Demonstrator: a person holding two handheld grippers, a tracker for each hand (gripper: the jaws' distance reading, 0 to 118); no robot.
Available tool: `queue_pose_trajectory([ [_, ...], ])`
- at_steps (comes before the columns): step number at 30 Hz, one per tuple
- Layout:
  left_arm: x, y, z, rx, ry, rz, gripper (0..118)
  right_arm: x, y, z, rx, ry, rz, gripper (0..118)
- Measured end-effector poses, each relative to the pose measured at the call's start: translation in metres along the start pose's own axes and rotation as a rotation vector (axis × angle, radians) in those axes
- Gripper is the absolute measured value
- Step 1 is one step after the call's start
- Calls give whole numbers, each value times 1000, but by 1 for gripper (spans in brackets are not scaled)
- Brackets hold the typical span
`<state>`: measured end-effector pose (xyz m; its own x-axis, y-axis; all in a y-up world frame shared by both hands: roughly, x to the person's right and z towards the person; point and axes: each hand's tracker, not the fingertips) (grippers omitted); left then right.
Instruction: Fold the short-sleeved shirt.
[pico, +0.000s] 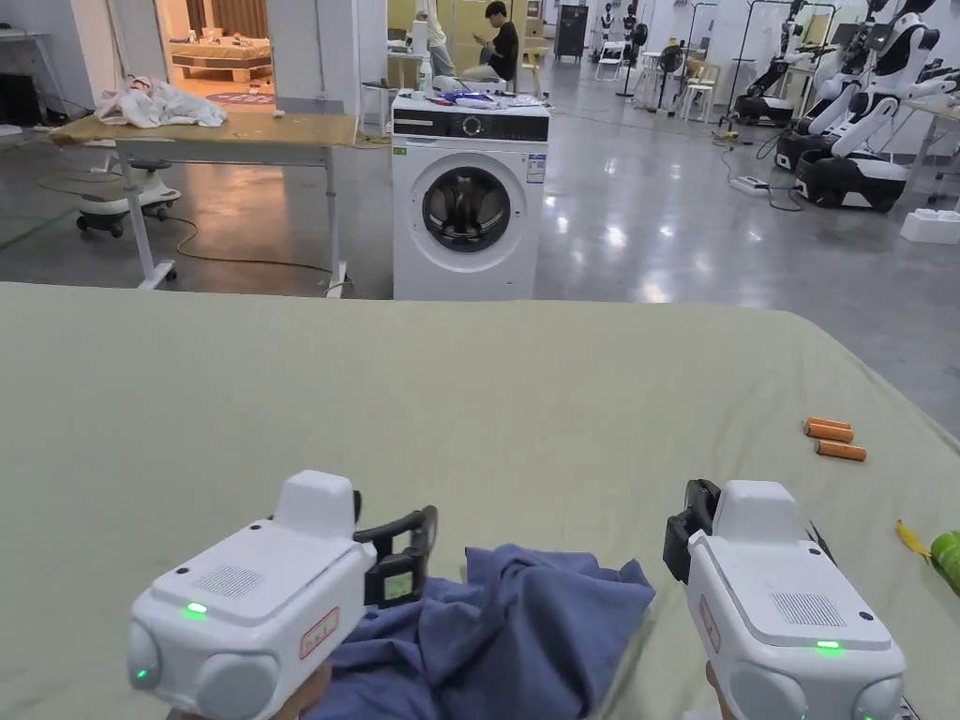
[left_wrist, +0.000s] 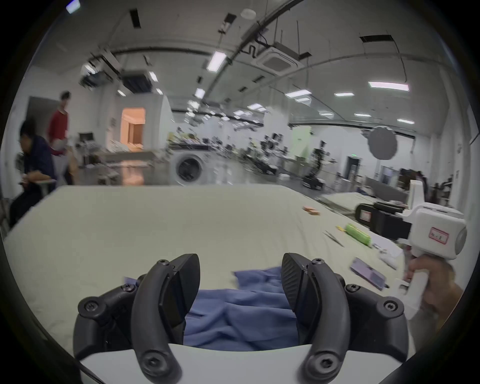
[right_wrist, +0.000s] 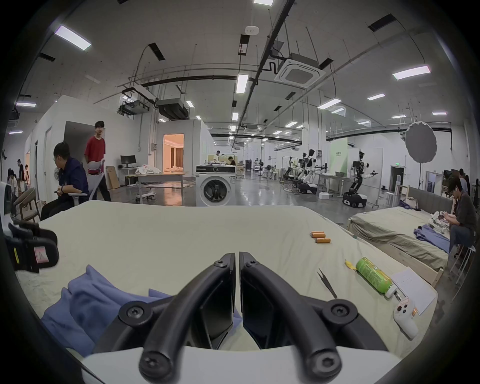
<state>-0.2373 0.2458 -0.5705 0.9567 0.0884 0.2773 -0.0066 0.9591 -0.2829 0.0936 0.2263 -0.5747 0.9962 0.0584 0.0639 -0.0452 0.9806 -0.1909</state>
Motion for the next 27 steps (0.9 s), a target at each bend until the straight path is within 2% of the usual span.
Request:
queue_pose_trajectory([
  [2, -11, -1, 18, 57, 89, -11, 63, -7, 1, 0, 9, 12, 4, 2],
  [3, -17, -1, 25, 77, 105, -1, 56, -10, 1, 0, 9, 19, 5, 2],
  [6, -36, -2, 39, 68, 190, -2, 8, -20, 1, 2, 20, 29, 8, 3],
  [7, -41, -5, 43, 67, 233, -22, 0, -22, 0, 2, 24, 32, 7, 2],
  [9, -51, -7, 51, 60, 302, -43, 0, -26, -1, 3, 29, 36, 1, 3],
  [12, -68, -10, 59, 33, 325, -24, 0, -31, -1, 5, 29, 46, -18, 3],
  [16, -98, -16, 43, -54, 358, 46, 0, -37, -1, 4, 26, 56, -15, 2],
  [27, -179, -23, -100, -410, 185, 249, 0, -29, -7, -10, -29, 63, -2, 2],
])
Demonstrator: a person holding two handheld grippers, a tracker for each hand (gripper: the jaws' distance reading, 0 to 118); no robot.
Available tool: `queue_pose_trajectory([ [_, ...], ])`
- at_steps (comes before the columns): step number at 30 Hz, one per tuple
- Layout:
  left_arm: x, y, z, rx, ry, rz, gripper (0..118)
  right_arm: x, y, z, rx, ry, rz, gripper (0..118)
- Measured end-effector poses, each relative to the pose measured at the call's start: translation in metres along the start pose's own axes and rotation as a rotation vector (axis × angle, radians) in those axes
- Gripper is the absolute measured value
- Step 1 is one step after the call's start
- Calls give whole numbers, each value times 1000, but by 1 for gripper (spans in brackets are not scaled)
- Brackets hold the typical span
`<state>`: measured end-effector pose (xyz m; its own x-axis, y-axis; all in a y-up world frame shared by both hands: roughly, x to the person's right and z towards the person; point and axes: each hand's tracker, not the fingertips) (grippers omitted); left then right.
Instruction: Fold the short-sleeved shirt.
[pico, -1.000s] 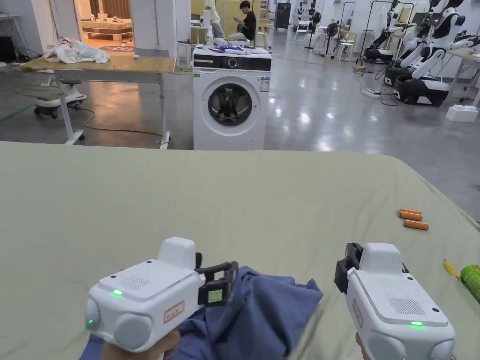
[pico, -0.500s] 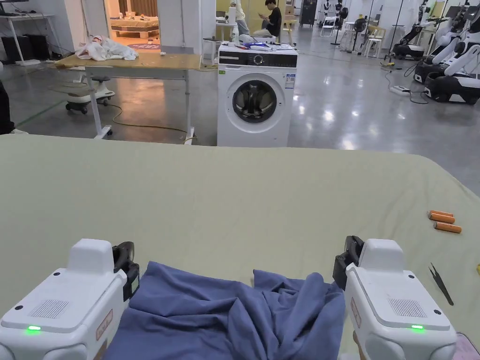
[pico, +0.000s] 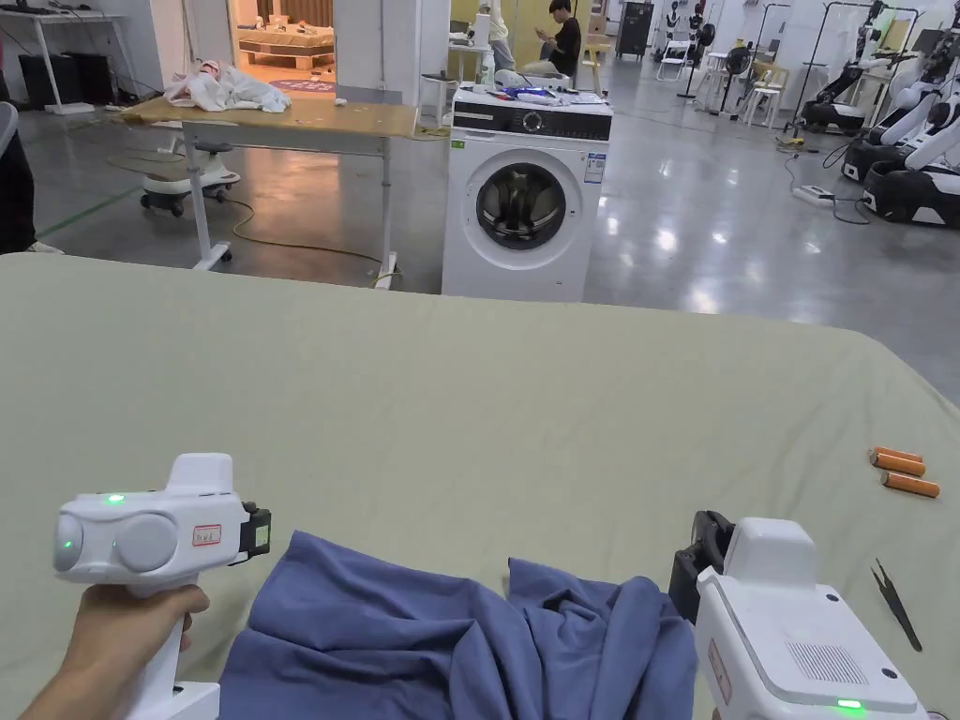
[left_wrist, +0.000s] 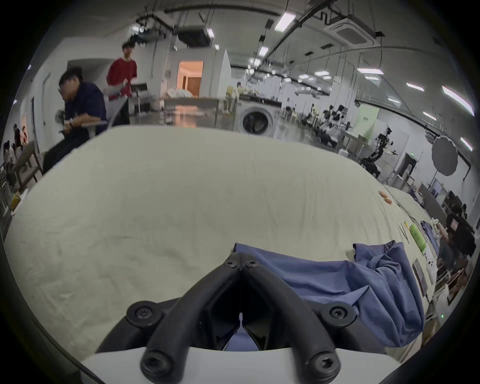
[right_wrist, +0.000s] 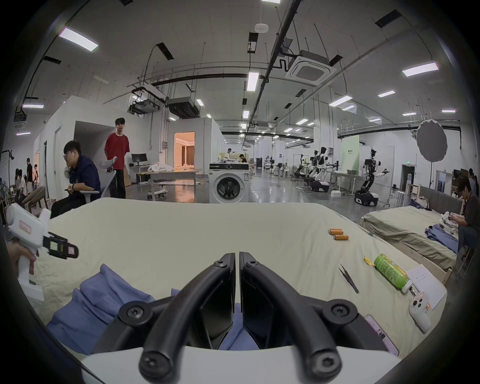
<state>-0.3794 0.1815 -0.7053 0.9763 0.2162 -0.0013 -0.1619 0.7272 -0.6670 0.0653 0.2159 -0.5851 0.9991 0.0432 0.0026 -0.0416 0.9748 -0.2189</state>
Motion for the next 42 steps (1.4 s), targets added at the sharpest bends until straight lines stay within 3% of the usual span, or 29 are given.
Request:
queue_pose_trajectory([
  [5, 13, 19, -42, -87, -21, -45, 4, 15, -10, -7, -41, -26, 13, 3],
  [6, 15, 20, -48, -114, -11, -42, 13, 19, -12, -8, -48, -30, 13, 2],
  [8, 19, 22, -64, -179, 5, -54, 53, 26, -16, -10, -64, -46, 18, 3],
  [9, 21, 20, -69, -190, 19, -65, 65, 29, -18, -11, -72, -52, 20, 3],
  [10, 22, 19, -77, -209, 37, -79, 67, 33, -19, -12, -83, -58, 22, 2],
  [12, 28, 13, -89, -267, 76, -110, 66, 40, -22, -14, -103, -63, 20, 2],
  [14, 36, 2, -97, -331, 112, -145, 44, 47, -23, -19, -135, -70, 11, 3],
  [15, 42, -2, -94, -293, 135, -177, 42, 50, -23, -23, -154, -70, 4, 3],
  [18, 49, -12, -99, -243, 90, -244, 1, 60, -21, -39, -237, -58, -24, 3],
  [21, 54, -16, -94, -239, 97, -234, 0, 70, -19, -66, -336, -19, -71, 5],
  [23, 51, -15, -85, -205, 58, -207, 0, 71, -18, -83, -398, -17, -77, 26],
  [25, 47, -14, -71, -167, 38, -181, 0, 72, -21, -105, -460, 7, -65, 57],
  [26, 46, -15, -62, -143, 30, -182, 0, 70, -22, -114, -503, 14, -46, 63],
  [32, 34, -18, -7, -25, 4, -144, 0, 57, -44, -158, -711, 82, 1, 65],
  [34, 32, -22, 11, 2, 9, -144, 0, 54, -55, -167, -770, 85, -9, 61],
  [35, 29, -23, 18, 11, 12, -141, 0, 53, -60, -168, -798, 99, -4, 51],
  [36, 27, -25, 23, 16, 11, -141, 0, 51, -64, -169, -810, 104, -1, 31],
  [37, 25, -26, 29, 27, 14, -139, 0, 50, -68, -168, -809, 116, 10, 2],
  [42, 16, -31, 47, 63, 35, -154, 0, 54, -66, -150, -719, 104, -23, 2],
])
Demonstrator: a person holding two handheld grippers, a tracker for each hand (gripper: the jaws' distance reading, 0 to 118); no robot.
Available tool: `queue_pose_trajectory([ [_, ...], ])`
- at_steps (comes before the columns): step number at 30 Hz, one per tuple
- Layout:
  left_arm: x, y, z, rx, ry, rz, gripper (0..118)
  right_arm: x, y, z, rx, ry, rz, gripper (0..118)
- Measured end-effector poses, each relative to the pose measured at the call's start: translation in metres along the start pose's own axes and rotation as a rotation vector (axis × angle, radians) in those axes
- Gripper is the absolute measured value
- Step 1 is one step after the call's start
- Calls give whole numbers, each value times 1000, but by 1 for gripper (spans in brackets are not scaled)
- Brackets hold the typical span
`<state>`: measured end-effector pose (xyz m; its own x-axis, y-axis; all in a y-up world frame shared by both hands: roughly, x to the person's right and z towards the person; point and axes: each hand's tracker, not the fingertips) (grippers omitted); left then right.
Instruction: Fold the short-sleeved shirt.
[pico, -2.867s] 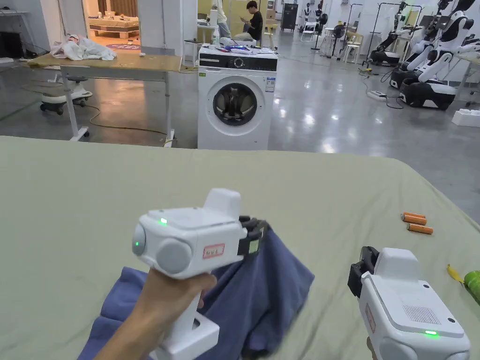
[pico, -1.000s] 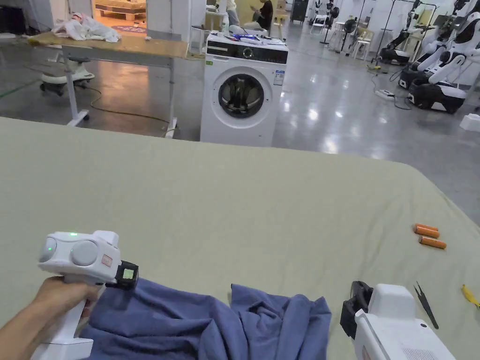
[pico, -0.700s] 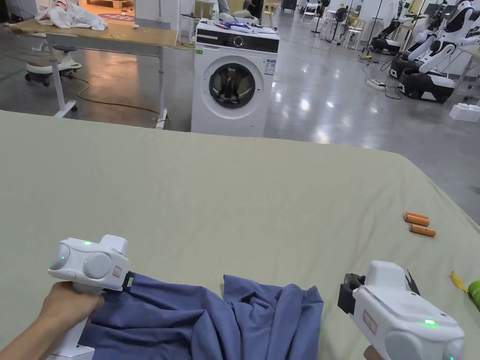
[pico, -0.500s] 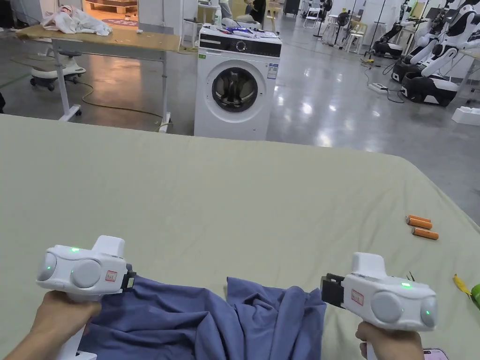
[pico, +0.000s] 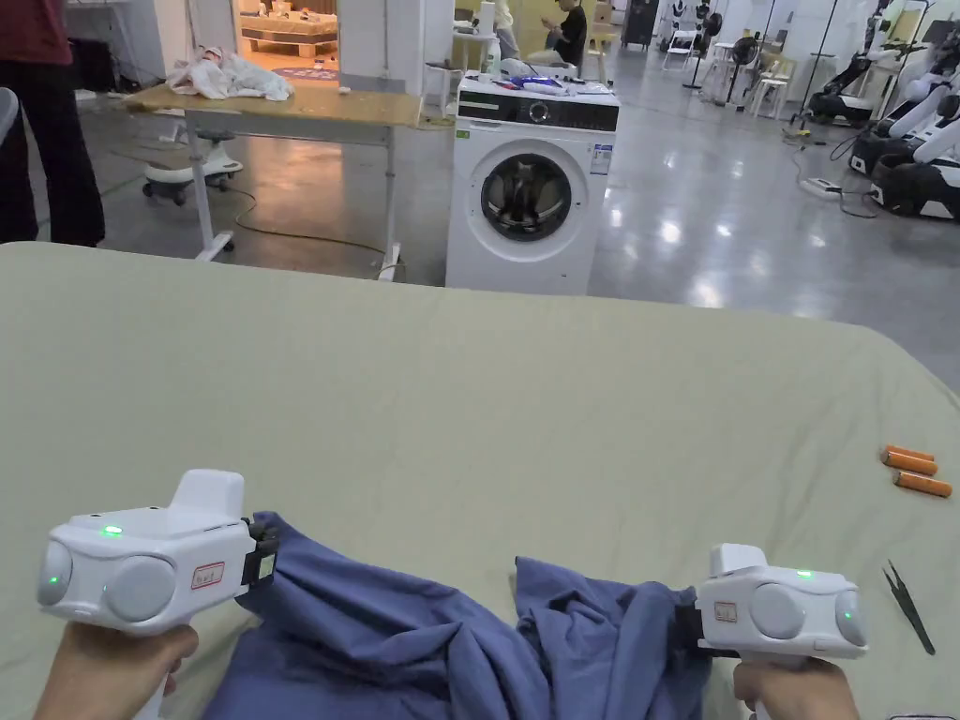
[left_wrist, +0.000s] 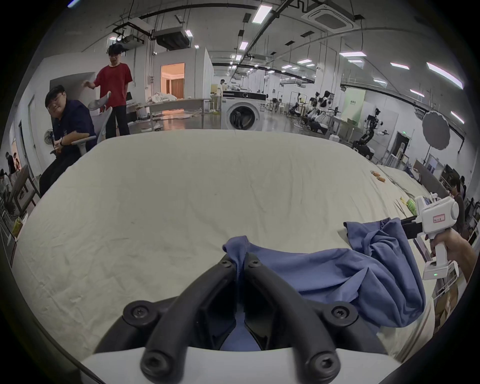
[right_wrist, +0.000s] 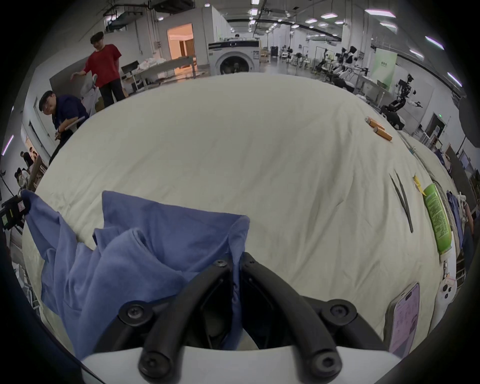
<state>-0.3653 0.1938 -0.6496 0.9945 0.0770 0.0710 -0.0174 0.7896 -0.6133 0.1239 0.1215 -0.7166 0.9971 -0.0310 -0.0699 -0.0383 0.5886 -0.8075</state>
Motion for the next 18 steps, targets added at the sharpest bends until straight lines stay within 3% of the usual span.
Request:
queue_pose_trajectory([
  [7, -13, 24, 33, 99, 38, 0, 0, 7, 16, 60, 213, -16, -1, 1],
  [18, -57, 123, 129, 294, 190, -37, 0, 19, 92, 181, 493, -110, 29, 1],
])
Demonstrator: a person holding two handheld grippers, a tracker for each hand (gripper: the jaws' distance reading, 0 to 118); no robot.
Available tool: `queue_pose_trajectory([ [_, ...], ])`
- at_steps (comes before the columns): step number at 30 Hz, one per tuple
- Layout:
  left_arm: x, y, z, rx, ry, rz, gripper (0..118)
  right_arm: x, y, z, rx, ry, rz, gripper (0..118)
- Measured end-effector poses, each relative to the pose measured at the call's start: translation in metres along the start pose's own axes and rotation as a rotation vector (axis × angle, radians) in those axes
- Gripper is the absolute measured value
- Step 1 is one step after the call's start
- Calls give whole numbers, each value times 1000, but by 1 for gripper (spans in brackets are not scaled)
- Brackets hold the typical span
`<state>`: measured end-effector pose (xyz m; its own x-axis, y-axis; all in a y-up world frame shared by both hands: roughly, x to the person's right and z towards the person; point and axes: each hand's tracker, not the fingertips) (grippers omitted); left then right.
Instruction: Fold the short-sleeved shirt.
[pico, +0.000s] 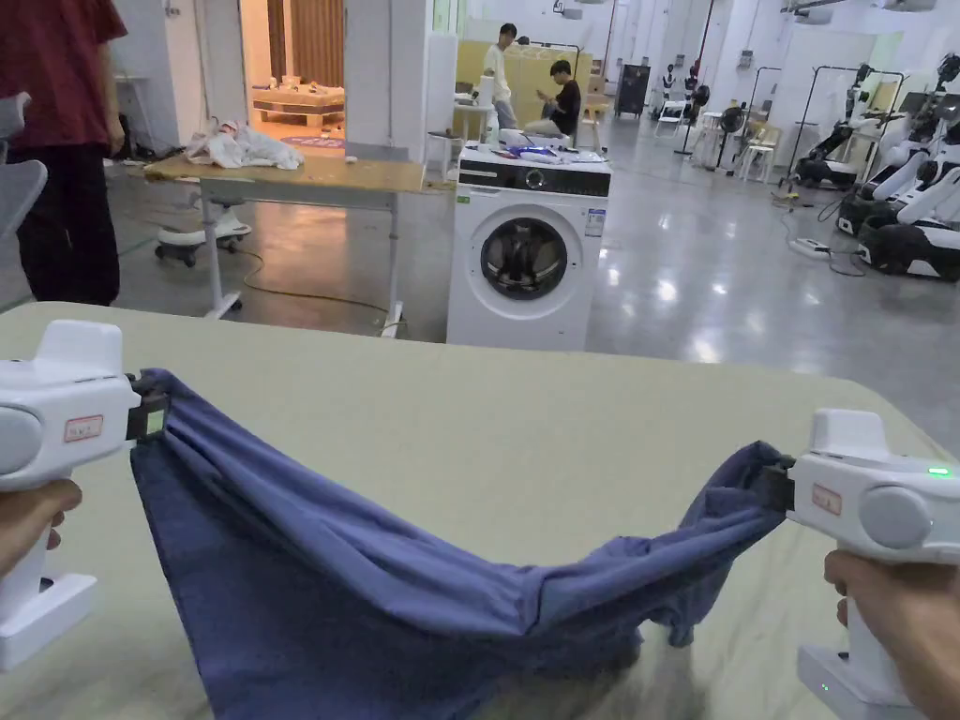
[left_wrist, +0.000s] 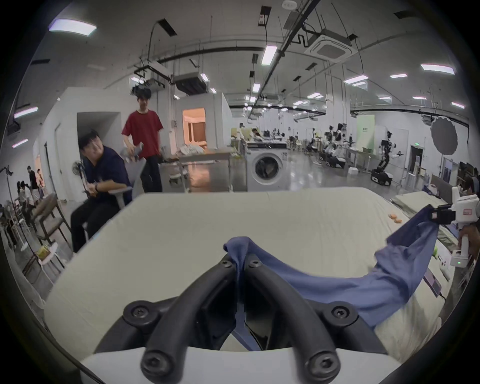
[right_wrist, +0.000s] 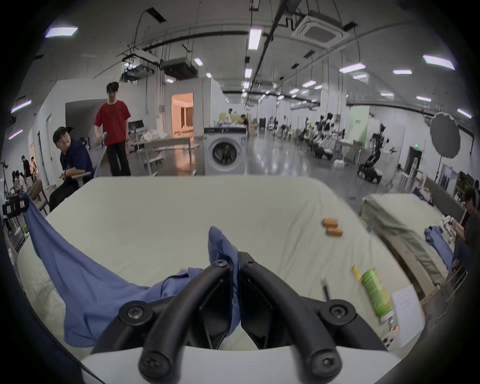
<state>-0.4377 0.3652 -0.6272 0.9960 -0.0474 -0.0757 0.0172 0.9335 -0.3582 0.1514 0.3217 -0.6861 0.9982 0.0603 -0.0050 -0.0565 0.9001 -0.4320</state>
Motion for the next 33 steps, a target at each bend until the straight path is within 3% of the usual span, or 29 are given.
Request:
queue_pose_trajectory([
  [10, -59, 76, 5, 88, 117, 27, 0, 9, 88, 24, 161, -76, -32, 1],
  [25, -62, 180, -12, 201, 137, 28, 0, -1, 208, 19, 330, -140, -8, 1],
  [33, -56, 162, -34, 217, 137, 20, 0, 0, 193, 7, 342, -151, -19, 1],
])
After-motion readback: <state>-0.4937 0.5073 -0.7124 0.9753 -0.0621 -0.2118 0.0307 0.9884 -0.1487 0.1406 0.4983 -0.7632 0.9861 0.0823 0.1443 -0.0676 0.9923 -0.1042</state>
